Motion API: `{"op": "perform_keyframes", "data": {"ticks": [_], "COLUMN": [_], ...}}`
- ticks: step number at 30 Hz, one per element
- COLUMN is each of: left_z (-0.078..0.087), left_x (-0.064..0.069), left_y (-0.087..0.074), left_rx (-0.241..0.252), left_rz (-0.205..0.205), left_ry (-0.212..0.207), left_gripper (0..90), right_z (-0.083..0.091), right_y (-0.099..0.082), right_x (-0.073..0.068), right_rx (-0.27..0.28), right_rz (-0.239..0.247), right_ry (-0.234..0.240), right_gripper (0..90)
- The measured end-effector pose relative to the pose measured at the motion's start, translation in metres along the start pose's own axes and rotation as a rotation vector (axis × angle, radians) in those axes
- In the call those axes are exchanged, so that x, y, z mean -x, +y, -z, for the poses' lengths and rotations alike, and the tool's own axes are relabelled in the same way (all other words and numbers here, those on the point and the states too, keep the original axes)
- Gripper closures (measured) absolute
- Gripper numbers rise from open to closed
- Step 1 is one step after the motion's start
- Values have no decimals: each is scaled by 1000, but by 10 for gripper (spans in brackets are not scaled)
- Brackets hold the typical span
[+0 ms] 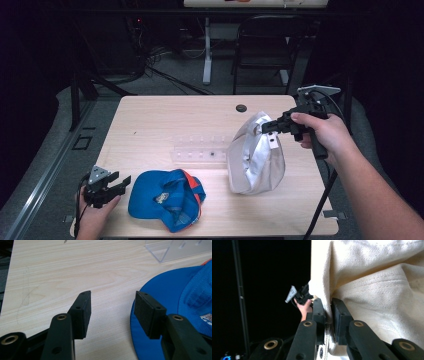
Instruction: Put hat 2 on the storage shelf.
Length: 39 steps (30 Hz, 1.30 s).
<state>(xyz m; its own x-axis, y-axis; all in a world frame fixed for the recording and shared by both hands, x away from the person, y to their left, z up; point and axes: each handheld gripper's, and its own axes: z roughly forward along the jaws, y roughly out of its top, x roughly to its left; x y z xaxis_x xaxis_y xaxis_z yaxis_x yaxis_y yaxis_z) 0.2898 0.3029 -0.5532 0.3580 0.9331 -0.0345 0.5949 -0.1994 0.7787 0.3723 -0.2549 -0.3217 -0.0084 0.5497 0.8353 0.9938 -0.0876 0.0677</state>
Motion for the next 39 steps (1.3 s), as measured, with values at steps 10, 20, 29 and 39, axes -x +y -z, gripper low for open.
{"op": "perform_keyframes", "data": {"ticks": [10,20,29,39], "left_z": [-1,-1,0,0], "left_x": [0,0,0,0], "left_y": [0,0,1,2], "left_rx": [3,3,-9,-6], "left_rz": [3,2,-2,-5], "left_ry": [-6,-12,-22,-27], "left_gripper": [481,481,481,480], "right_z": [-9,-24,-40,-64], "right_y": [10,26,44,57], "right_x": [-6,-19,-34,-49], "right_rx": [38,67,90,101], "right_rz": [-3,-8,-15,-15], "right_ry": [64,96,106,127], "right_gripper": [819,819,819,819]}}
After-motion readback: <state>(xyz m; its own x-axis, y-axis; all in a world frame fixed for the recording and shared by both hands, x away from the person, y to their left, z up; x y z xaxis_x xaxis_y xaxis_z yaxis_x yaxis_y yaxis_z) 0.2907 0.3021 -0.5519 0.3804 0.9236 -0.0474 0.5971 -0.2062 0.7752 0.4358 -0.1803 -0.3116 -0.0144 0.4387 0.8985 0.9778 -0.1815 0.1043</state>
